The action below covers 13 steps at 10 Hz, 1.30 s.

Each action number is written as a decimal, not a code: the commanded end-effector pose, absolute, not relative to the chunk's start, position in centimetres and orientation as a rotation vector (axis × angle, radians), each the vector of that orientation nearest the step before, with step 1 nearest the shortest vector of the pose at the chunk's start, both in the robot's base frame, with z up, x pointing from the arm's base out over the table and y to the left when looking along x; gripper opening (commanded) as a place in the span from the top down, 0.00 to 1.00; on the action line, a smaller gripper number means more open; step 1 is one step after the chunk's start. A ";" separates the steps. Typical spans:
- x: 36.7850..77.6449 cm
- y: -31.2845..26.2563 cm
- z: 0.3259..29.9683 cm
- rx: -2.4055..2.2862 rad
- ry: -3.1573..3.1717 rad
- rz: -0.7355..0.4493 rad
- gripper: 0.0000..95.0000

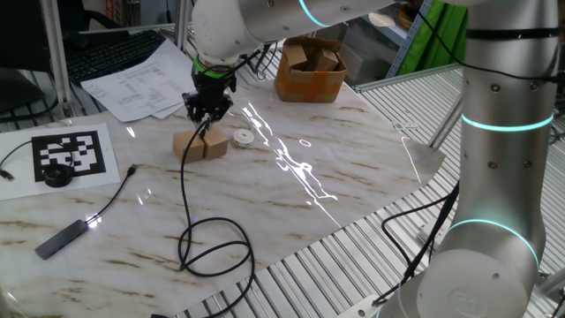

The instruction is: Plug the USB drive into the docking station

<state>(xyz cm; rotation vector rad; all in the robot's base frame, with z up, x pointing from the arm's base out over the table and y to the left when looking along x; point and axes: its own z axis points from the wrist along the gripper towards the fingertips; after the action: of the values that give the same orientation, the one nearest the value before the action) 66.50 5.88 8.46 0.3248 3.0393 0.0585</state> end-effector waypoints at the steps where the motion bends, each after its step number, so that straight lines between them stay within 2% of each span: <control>1: 66.4 5.8 8.2 0.329 3.044 0.057 0.80; 8: 65.9 6.0 7.2 0.328 3.043 0.059 0.80; 9: 66.0 6.0 7.1 0.321 3.042 0.059 1.00; 13: 66.0 6.0 7.1 0.327 3.032 0.062 1.00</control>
<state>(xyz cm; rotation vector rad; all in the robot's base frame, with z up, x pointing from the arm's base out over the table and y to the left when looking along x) 65.99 6.00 7.16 0.3278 3.0318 0.0606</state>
